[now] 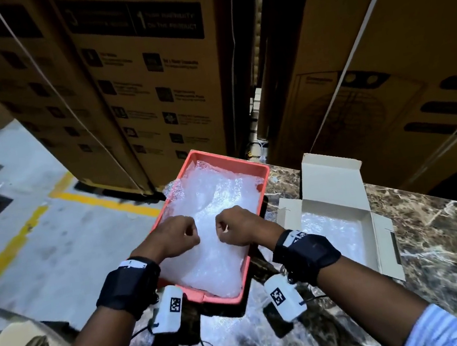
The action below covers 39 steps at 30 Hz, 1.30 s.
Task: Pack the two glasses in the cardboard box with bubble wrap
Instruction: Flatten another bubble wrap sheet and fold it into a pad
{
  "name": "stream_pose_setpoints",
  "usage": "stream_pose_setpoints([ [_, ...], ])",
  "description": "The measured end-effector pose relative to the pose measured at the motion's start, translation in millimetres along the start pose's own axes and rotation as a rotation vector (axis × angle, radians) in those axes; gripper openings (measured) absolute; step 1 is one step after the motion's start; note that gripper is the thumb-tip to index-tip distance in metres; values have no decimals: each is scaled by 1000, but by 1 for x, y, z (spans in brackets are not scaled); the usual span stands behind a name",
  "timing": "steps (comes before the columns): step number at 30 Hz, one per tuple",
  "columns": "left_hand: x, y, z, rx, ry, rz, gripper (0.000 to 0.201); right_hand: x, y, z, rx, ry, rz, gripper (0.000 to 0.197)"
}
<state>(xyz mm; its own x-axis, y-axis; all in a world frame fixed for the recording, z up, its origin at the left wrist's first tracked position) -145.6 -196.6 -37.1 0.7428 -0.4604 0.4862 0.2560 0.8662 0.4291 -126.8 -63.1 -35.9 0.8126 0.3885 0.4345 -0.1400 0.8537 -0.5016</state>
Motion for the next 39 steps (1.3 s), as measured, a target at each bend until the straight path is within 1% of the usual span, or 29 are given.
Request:
stream_pose_setpoints([
  [1,3,4,7,97,45,-46,12,5,0,8,-59,42,13,11],
  [3,13,12,21,318,139,-112,3,18,1,28,-187,157,31,8],
  [5,23,18,33,471,186,-125,22,30,1,48,-282,265,60,7],
  [7,33,31,38,572,155,-133,46,42,-1,65,-348,352,101,7],
  [9,37,38,41,656,124,-164,74,50,-1,76,-413,415,138,6],
  [10,37,38,39,735,108,-179,82,53,0,80,-438,432,149,6],
  [12,36,39,35,1009,65,-193,81,55,7,88,-502,477,132,8],
  [13,37,42,35,1138,47,-217,79,56,15,90,-594,502,101,12],
  [14,39,49,37,1210,36,-256,82,58,21,93,-717,524,80,19],
  [15,42,56,42,1238,39,-291,92,59,28,94,-794,545,65,24],
  [17,46,70,48,1278,10,-372,110,71,31,101,-751,603,83,26],
  [18,49,77,47,1300,-26,-414,113,76,33,103,-733,632,86,23],
  [19,50,84,47,1285,-29,-450,109,81,38,104,-753,666,104,18],
  [20,52,91,48,1217,5,-470,96,87,41,104,-793,679,127,10],
  [21,53,96,49,1115,71,-466,75,92,42,104,-852,682,172,8],
  [22,53,103,51,1028,139,-465,51,96,46,101,-910,673,192,21],
  [23,54,109,54,977,208,-456,30,98,50,97,-963,652,195,29],
  [24,55,117,55,970,255,-447,16,103,54,95,-986,628,152,27],
  [25,55,121,56,1006,282,-441,9,108,57,93,-993,593,88,19],
  [26,54,125,56,1079,287,-434,6,115,60,93,-1032,565,23,23],
  [27,52,129,54,1148,278,-422,5,125,63,92,-1087,542,-19,44],
  [28,50,132,53,1194,279,-407,7,135,64,93,-1162,532,-9,65],
  [29,48,136,51,1206,296,-395,11,148,64,96,-1219,527,38,79],
  [30,45,139,50,1199,313,-393,14,160,60,99,-1263,519,98,85],
  [31,44,146,49,1198,328,-402,16,175,61,101,-1273,515,135,85],
  [34,41,172,43,1264,345,-441,13,215,73,99,-1171,547,148,66],
  [37,40,196,30,1285,332,-410,20,244,101,91,-1140,649,84,71],
  [38,38,203,24,1281,318,-394,23,252,111,88,-1153,684,76,65],
  [39,36,212,16,1296,294,-373,27,265,119,85,-1165,720,78,52],
])
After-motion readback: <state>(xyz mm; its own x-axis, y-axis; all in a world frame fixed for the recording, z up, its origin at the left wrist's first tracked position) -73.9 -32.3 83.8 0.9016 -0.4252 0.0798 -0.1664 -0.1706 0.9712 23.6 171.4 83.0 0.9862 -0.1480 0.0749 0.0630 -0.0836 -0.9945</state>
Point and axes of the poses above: each hand's wrist, its own x-axis away from the middle knuckle, its own z-axis out of the back of the hand, y = z × x, the point moved 9 cm from there along -x, towards the middle knuckle, and after that the axes turned 6 degrees about -y, right-handed, at the moved point
